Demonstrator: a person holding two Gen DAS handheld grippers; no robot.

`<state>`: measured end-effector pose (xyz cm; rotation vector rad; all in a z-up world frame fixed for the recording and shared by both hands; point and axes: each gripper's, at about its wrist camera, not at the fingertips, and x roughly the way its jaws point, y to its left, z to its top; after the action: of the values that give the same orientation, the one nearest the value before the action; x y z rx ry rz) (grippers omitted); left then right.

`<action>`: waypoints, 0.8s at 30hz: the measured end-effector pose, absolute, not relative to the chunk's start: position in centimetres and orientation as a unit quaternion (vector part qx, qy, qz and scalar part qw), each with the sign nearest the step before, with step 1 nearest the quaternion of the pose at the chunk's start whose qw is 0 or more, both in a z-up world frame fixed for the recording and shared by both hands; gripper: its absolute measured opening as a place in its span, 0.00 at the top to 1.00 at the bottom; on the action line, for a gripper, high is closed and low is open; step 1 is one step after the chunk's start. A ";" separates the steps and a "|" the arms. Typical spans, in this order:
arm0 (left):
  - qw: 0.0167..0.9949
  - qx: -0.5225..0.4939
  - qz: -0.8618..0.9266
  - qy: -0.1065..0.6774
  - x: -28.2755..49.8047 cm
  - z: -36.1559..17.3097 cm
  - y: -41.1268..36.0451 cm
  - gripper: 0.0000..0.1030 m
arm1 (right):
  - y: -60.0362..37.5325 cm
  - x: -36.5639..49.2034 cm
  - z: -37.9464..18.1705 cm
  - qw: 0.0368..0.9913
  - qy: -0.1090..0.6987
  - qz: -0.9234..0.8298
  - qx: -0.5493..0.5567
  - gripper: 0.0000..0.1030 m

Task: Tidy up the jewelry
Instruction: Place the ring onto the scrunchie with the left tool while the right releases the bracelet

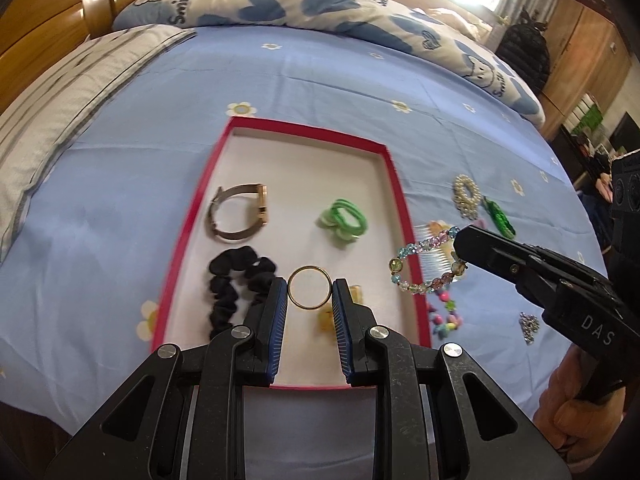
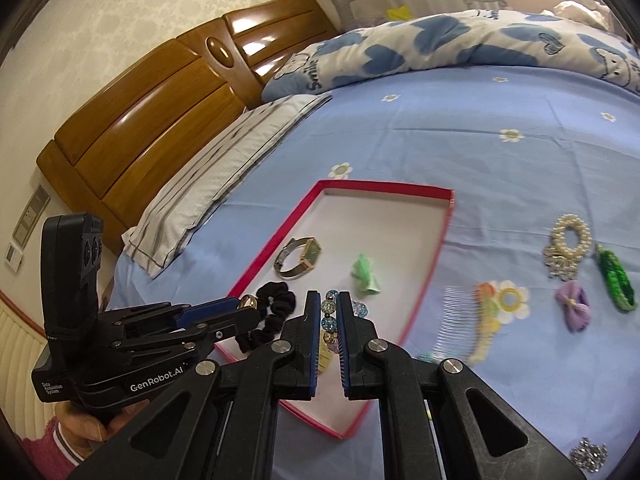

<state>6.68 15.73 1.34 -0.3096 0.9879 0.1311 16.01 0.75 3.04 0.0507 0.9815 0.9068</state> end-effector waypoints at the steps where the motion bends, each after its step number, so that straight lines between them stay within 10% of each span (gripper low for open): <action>1: 0.866 -0.148 0.065 0.472 6.7 1.2 16.0 0.80 | 1.1 16.0 2.9 0.783 0.456 0.422 0.023 0.93; 24: 0.836 -0.156 0.095 0.518 7.8 -4.5 18.7 0.80 | 4.3 17.2 -4.4 0.750 0.524 0.405 -0.001 0.93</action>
<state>7.79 18.73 -4.48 -0.3306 1.0967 0.2014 17.18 4.27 -4.36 -0.0020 1.1442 0.8847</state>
